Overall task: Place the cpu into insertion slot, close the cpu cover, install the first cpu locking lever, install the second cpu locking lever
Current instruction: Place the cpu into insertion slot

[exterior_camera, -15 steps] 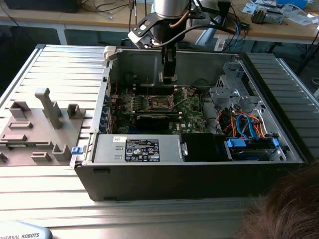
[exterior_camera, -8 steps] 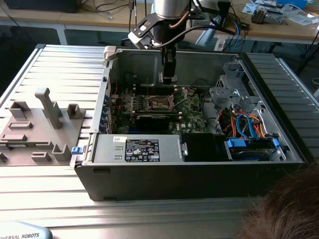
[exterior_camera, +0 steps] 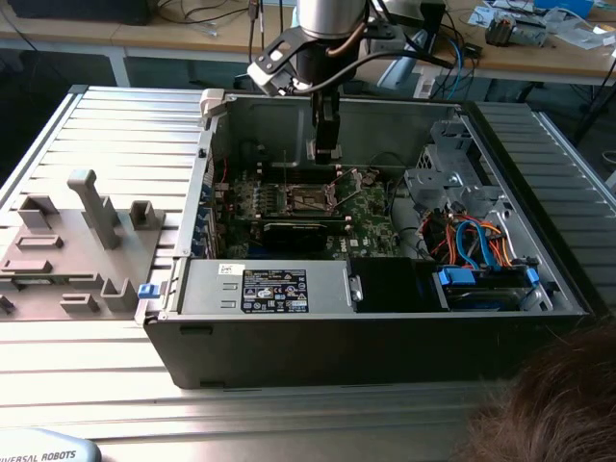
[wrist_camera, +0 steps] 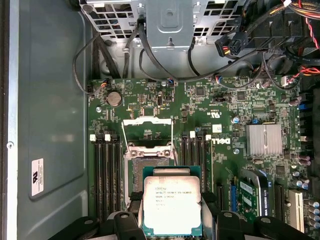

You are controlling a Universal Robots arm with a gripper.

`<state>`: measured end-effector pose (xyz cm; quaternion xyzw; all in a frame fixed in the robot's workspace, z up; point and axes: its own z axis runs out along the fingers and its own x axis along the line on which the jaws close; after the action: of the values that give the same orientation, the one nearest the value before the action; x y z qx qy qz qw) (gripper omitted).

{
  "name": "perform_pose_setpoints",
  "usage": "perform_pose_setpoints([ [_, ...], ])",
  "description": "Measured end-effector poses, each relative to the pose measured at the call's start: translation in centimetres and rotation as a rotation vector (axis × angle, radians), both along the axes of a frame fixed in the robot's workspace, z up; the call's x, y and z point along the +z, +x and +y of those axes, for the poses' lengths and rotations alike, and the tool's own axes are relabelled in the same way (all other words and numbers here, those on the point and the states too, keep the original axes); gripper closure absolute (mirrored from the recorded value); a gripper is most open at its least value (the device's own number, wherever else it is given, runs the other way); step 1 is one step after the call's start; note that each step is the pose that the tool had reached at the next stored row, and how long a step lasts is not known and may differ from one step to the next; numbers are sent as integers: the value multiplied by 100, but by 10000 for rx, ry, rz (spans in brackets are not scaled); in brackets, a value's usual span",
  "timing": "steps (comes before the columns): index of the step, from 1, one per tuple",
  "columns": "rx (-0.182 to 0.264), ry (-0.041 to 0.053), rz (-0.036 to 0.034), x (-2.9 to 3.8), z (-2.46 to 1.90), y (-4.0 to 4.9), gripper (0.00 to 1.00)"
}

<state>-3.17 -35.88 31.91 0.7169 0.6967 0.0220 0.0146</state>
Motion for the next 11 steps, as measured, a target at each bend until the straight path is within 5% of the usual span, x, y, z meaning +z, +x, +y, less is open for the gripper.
perform_pose_setpoints([
  [11,0,0,0,-33,0,0,46],
])
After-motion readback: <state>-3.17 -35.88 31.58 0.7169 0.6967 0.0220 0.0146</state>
